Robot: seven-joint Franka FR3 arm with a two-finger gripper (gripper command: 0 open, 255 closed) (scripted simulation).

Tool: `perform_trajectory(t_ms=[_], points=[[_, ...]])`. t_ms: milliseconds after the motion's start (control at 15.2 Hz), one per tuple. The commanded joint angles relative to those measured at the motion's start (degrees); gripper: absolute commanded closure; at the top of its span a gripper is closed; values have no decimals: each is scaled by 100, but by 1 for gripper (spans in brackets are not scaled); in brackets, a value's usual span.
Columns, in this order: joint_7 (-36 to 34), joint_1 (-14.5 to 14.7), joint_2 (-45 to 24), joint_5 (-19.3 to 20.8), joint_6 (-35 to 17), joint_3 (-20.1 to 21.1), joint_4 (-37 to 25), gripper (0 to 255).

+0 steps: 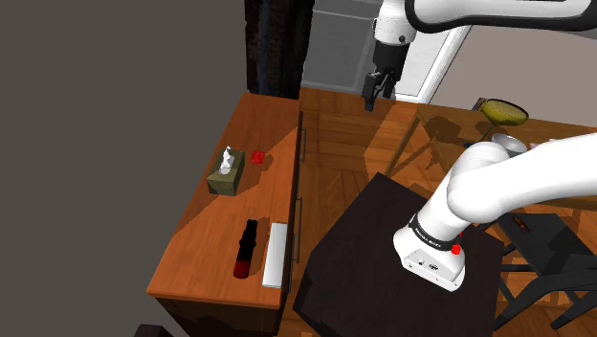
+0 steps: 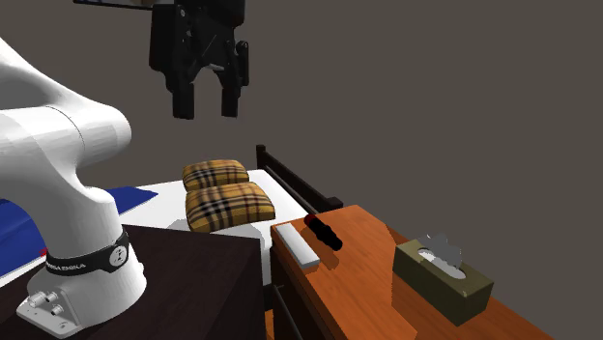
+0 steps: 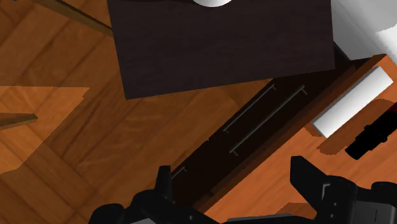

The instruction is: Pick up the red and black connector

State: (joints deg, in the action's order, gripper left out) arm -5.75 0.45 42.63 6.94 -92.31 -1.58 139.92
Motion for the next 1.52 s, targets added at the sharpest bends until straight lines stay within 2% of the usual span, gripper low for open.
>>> perform_trajectory(t_ms=[0,396,726,1056,1452], points=[[0,0,0,0,0,0,0,0],[-883,186,190,-532,-976,463,990,0],[-1620,410,33,-1008,-1939,925,1611,0],[-2360,646,-489,-1471,-3063,1455,1995,0],[-3295,800,-1611,-1839,-4565,2170,2084,0]])
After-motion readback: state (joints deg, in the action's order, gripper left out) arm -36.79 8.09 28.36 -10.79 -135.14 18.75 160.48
